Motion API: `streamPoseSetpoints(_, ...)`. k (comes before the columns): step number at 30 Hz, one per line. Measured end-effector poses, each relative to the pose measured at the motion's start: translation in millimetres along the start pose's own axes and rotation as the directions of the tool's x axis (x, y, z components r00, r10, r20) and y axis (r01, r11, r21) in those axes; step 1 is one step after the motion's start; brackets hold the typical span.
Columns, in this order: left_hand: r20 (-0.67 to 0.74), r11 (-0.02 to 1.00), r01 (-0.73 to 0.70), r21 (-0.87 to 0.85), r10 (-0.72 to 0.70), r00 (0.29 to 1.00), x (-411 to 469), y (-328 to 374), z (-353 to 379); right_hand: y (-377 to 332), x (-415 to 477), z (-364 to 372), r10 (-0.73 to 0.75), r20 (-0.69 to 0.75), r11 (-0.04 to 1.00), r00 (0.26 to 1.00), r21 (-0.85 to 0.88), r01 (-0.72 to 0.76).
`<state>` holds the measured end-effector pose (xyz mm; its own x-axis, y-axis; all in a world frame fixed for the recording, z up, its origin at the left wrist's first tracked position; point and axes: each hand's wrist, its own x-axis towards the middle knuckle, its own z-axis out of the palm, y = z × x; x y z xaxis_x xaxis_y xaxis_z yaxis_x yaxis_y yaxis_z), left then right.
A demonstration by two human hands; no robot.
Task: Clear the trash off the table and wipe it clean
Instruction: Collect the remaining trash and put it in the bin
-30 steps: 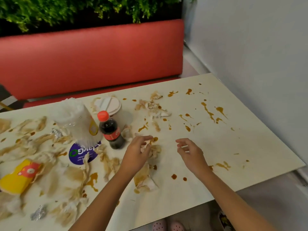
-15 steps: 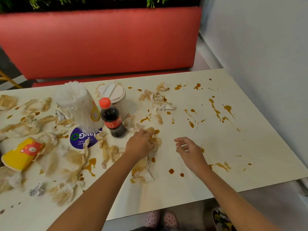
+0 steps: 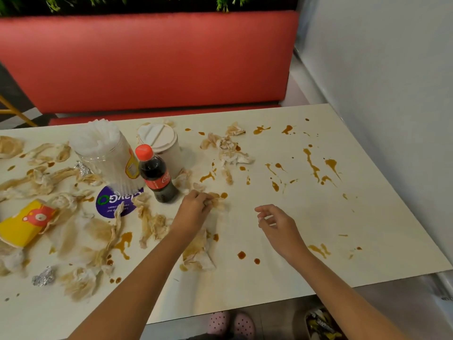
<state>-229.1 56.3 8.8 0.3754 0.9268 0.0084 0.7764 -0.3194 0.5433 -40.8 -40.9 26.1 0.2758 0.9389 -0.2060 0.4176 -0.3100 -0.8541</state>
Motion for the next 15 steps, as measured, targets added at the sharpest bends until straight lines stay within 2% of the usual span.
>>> streamPoseSetpoints(4, -0.069, 0.998, -0.027, -0.049, 0.023, 0.997, -8.8, 3.9, -21.2, -5.5, -3.8, 21.8, -0.079, 0.135, 0.991, 0.988, -0.094, 0.093)
streamPoseSetpoints(7, -0.08, 0.998, -0.041, -0.039, 0.038, 0.996, -16.4, 4.1, -34.2, -12.4, -7.7, 44.8, -0.171, 0.291, 0.948, 0.941, -0.211, 0.238)
streamPoseSetpoints(9, -0.095, 0.998, -0.038, -0.046, 0.033, 0.995, -22.3, 3.4, -42.3, -17.0, -9.0, 60.0, -0.215, 0.447, 0.865, 0.868, -0.326, 0.383)
streamPoseSetpoints(11, -0.118, 0.998, -0.033, -0.06, 0.026, 0.993, -29.3, 3.3, -49.5, -21.2, -8.3, 73.6, -0.206, 0.604, 0.732, 0.77, -0.427, 0.531)
streamPoseSetpoints(13, -0.13, 0.997, -0.038, -0.06, 0.03, 0.991, -36.4, 2.6, -55.5, -25.7, -6.7, 85.0, -0.193, 0.691, 0.636, 0.696, -0.452, 0.625)
streamPoseSetpoints(15, -0.131, 0.998, -0.044, -0.053, 0.037, 0.991, -42.7, 0.7, -59.9, -26.8, -4.3, 92.9, -0.203, 0.721, 0.586, 0.662, -0.452, 0.672)
